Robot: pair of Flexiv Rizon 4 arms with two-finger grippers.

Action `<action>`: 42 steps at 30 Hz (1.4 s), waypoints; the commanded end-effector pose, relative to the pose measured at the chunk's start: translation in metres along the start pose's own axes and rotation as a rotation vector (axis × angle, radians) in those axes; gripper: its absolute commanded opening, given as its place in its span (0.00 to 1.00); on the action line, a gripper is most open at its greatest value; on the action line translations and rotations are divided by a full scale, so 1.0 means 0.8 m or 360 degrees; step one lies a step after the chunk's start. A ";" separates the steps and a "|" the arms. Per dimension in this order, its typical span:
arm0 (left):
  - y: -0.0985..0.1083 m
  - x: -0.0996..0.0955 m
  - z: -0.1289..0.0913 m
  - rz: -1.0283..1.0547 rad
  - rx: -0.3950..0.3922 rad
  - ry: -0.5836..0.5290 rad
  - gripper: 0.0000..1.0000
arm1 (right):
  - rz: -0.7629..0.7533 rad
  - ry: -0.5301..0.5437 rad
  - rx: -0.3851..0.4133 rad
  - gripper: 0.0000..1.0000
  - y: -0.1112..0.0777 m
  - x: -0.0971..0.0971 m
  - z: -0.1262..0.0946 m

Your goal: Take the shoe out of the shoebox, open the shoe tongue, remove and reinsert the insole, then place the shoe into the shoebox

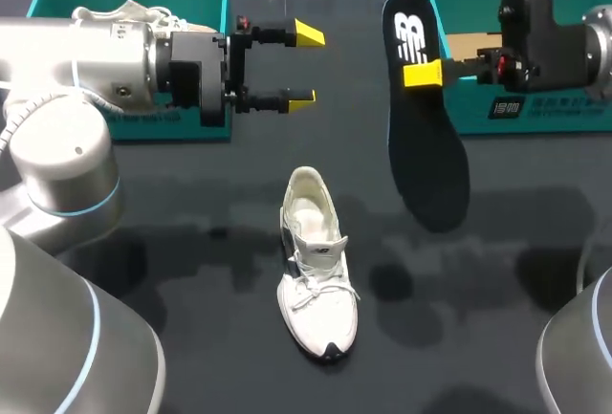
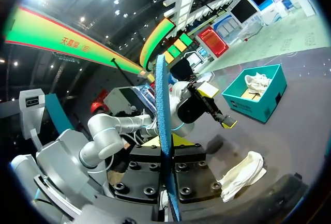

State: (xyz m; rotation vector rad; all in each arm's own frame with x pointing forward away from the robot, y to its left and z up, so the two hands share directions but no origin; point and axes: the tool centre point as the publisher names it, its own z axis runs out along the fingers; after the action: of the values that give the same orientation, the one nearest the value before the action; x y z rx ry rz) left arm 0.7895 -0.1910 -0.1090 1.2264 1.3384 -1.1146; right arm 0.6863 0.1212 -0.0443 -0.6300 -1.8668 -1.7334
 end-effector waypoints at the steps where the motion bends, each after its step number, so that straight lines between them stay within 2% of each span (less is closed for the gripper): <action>1: 0.001 0.001 0.001 0.0003 0.0000 0.0000 1.00 | 0.0026 -0.0009 -0.0002 0.00 0.005 -0.011 -0.004; 6: 0.001 0.001 0.001 0.0003 0.0000 0.0000 1.00 | 0.0185 -0.0050 -0.0029 0.00 0.018 -0.050 -0.024; 22: 0.001 0.001 0.001 0.0003 0.0000 0.0000 1.00 | 0.0185 -0.0050 -0.0029 0.00 0.018 -0.050 -0.024; 25: 0.004 0.002 0.006 0.0035 -0.0069 -0.0005 1.00 | 0.0275 -0.0094 -0.0075 0.00 0.021 -0.064 -0.019; 27: 0.007 0.003 0.008 0.0030 -0.0086 -0.0038 1.00 | 0.0355 -0.0107 -0.0130 0.00 0.019 -0.072 -0.016; 30: 0.009 0.003 0.008 0.0064 -0.0100 -0.0052 1.00 | 0.0426 -0.0124 -0.0141 0.00 0.021 -0.080 -0.010; 34: 0.009 -0.002 0.011 0.0106 -0.0074 -0.0083 1.00 | 0.0482 -0.0125 -0.0186 0.00 0.029 -0.098 -0.002; 38: 0.014 0.001 0.017 0.0121 0.0008 -0.0090 1.00 | 0.0482 -0.0125 -0.0186 0.00 0.029 -0.098 -0.002; 42: 0.014 0.001 0.017 0.0121 0.0008 -0.0090 1.00 | 0.0482 -0.0125 -0.0186 0.00 0.029 -0.098 -0.002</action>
State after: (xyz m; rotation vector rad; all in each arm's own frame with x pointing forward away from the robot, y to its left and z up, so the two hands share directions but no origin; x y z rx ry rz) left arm 0.7963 -0.2013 -0.1117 1.2203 1.2419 -1.0860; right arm 0.7589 0.1203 -0.0770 -0.9856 -1.6263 -1.6504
